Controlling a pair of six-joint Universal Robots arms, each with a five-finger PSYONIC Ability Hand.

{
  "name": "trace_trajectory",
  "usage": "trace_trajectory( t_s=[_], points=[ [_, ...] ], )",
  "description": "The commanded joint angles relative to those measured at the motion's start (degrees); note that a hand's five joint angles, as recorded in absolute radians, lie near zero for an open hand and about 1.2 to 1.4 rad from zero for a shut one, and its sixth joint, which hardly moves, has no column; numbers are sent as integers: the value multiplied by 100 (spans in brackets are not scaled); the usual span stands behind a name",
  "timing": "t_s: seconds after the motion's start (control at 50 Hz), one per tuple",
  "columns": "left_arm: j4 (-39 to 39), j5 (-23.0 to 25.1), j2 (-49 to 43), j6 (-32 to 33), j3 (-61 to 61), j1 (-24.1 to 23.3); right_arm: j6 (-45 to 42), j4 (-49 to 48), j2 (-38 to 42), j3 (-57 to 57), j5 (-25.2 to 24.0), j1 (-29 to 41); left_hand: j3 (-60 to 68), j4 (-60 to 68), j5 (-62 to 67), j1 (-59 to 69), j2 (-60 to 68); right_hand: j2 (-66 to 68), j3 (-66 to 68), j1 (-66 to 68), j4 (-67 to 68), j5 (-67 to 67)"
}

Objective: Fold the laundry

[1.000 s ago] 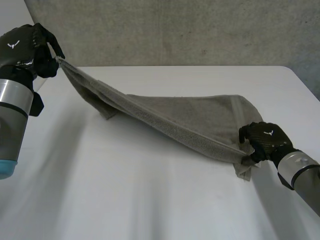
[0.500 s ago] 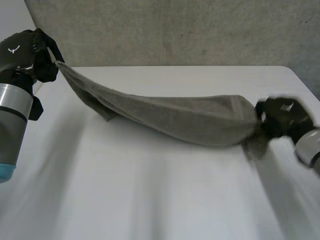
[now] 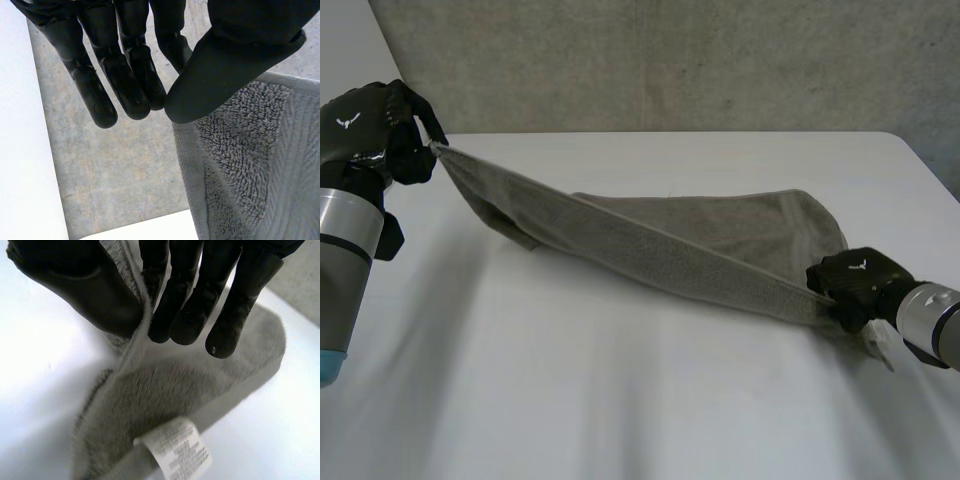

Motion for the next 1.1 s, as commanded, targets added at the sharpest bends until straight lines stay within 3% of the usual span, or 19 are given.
trace_trajectory(
  t_s=[0.02,0.22,0.28,0.38,0.4,0.42,0.44,0.58,0.7,0.84,1.02,1.1],
  points=[
    [11,0,-42,1,21,29,-15,-137,65,62,126,-45,1026,1019,1121,1415,1028,128,113,217,137,89],
    [20,0,-51,1,4,29,73,-269,12,264,134,-53,1026,1019,1121,1415,1028,-2593,-2609,-2505,-2585,-2633],
    [11,0,-77,1,4,29,73,-260,3,325,143,-80,1026,1019,1121,1415,1028,-2716,-2731,-2627,-2707,-2755],
    [11,0,-77,1,4,29,64,-243,-76,396,143,-229,1026,1019,1121,1415,1028,-1892,-1907,-1803,-1883,-1931],
    [11,0,-77,1,4,38,64,-243,-128,396,126,-264,1026,1019,1121,1415,1028,-1026,-1041,-937,-1017,-1065],
    [11,0,-77,1,4,38,64,-243,-129,396,126,-264,1026,1019,1121,1415,1028,-1017,-1033,-928,-1008,-1056],
    [11,0,-77,1,4,38,55,-234,-190,396,91,-317,1026,1019,1121,1415,1028,309,294,398,318,270],
    [-41,0,-60,10,-67,20,-6,-216,-595,308,64,-616,1026,1019,1121,1415,1028,323,307,411,331,283],
    [-77,18,178,62,-330,11,38,-85,-1746,176,-15,-1073,1026,1019,1121,1415,1028,323,307,411,331,283],
    [-445,421,1011,62,-611,292,55,819,-3168,-472,-866,-1678,1026,1019,1121,1415,1028,323,307,411,331,283],
    [-973,765,1373,71,-568,433,-15,1893,-3126,-1714,-1210,-1952,1026,1019,1121,1415,1028,323,307,411,331,283],
    [-1026,765,1259,211,-550,459,-172,2340,-2224,-2152,-1158,-1917,1026,1019,1121,1415,1028,323,307,411,331,283]
  ],
)
